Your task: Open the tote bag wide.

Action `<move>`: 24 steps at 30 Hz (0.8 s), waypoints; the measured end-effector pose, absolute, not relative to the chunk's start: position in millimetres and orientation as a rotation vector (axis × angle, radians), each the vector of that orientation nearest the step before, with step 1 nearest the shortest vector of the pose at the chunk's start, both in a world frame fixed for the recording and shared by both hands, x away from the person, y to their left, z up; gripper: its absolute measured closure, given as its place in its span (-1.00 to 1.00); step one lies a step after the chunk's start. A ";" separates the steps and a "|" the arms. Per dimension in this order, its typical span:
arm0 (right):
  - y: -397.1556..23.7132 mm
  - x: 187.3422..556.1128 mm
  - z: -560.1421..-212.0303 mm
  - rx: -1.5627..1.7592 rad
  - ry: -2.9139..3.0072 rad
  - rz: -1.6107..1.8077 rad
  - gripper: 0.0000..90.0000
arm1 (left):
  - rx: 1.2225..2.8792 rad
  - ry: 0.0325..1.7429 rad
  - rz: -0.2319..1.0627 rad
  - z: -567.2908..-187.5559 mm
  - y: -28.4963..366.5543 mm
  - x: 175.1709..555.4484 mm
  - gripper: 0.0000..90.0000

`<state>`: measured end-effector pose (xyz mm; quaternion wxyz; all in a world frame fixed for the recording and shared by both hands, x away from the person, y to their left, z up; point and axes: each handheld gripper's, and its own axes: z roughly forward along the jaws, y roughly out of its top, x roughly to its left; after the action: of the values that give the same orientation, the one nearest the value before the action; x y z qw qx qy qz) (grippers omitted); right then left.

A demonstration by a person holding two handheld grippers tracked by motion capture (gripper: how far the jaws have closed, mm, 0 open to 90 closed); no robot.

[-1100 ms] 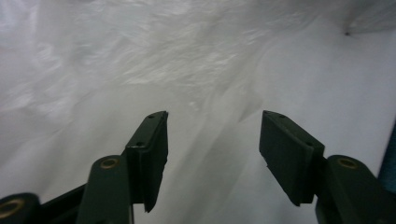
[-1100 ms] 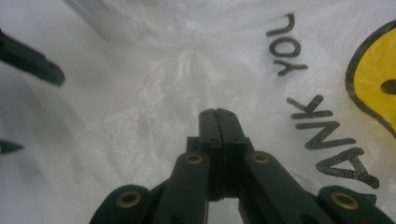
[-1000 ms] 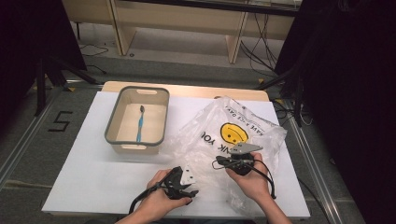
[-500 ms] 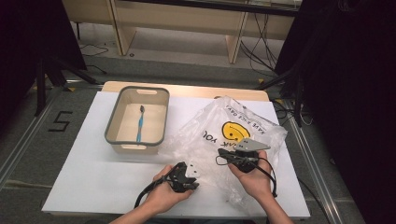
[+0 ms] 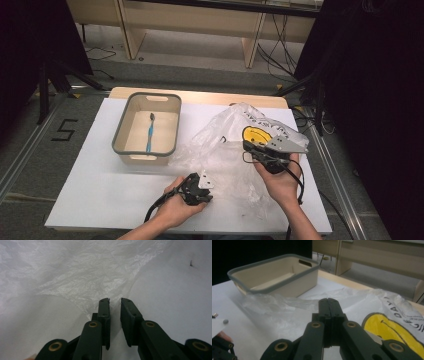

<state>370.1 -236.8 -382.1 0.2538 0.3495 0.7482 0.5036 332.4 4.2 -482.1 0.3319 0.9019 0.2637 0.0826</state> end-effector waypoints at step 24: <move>-243.0 369.0 -357.5 0.931 1.839 1.457 1.00 | 2.352 0.693 0.229 -482.6 3.4 331.2 0.72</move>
<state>369.0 -243.0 -357.5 0.3040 0.3514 0.6941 0.5498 331.2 3.4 -482.6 0.3328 0.9007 0.2652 0.0878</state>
